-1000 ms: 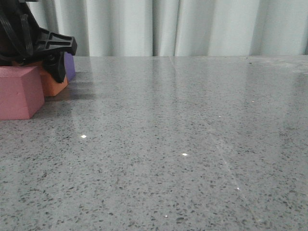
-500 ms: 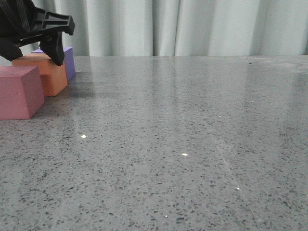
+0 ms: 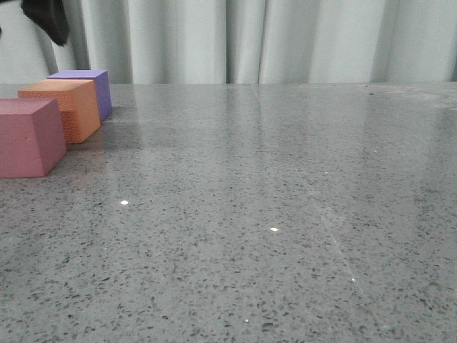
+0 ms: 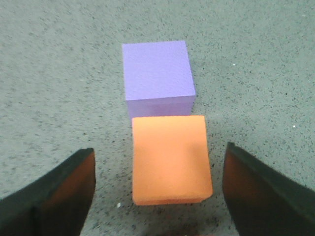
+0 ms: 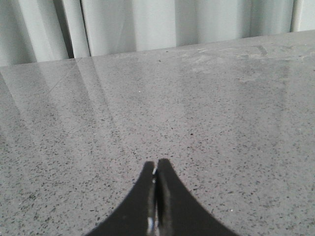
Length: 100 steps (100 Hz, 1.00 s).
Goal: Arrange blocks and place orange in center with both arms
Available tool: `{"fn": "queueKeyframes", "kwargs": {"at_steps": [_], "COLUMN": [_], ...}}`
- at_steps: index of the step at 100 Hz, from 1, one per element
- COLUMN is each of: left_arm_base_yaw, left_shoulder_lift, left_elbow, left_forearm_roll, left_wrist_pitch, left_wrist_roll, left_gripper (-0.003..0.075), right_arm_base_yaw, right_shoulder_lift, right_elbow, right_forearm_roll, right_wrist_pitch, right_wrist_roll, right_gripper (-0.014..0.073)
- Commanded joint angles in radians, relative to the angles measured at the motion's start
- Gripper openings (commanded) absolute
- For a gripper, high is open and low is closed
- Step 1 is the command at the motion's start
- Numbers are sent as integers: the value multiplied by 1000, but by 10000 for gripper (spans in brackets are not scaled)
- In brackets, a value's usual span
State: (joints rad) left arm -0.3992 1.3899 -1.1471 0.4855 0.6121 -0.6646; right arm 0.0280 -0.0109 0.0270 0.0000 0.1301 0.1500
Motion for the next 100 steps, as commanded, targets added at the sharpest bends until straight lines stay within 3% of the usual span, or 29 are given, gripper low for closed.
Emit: {"fn": "queueKeyframes", "kwargs": {"at_steps": [1,26,55,67,100], "left_arm_base_yaw": [2,2,2,2,2], "left_shoulder_lift": [-74,-182,-313,-385,-600], "left_elbow": [-33,5,126,194,361], "left_forearm_roll": [13,26,-40,-82,-149], "left_wrist_pitch": [-14,56,245,252,238], "left_wrist_roll": [23,40,40,66,66], "left_gripper": [516,512,511,501,320], "right_arm_base_yaw": [-6,-6,-6,-6,-6], "right_shoulder_lift": [-20,-20,-20,-20,-20], "right_elbow": [-13,-13,-13,-13,-13], "right_forearm_roll": [0,0,0,0,0], "right_wrist_pitch": [-91,-91,-91,-91,-91], "right_wrist_roll": [-10,-10,-10,-10,-10], "right_gripper": [-67,-67,-67,-67,-67]}}
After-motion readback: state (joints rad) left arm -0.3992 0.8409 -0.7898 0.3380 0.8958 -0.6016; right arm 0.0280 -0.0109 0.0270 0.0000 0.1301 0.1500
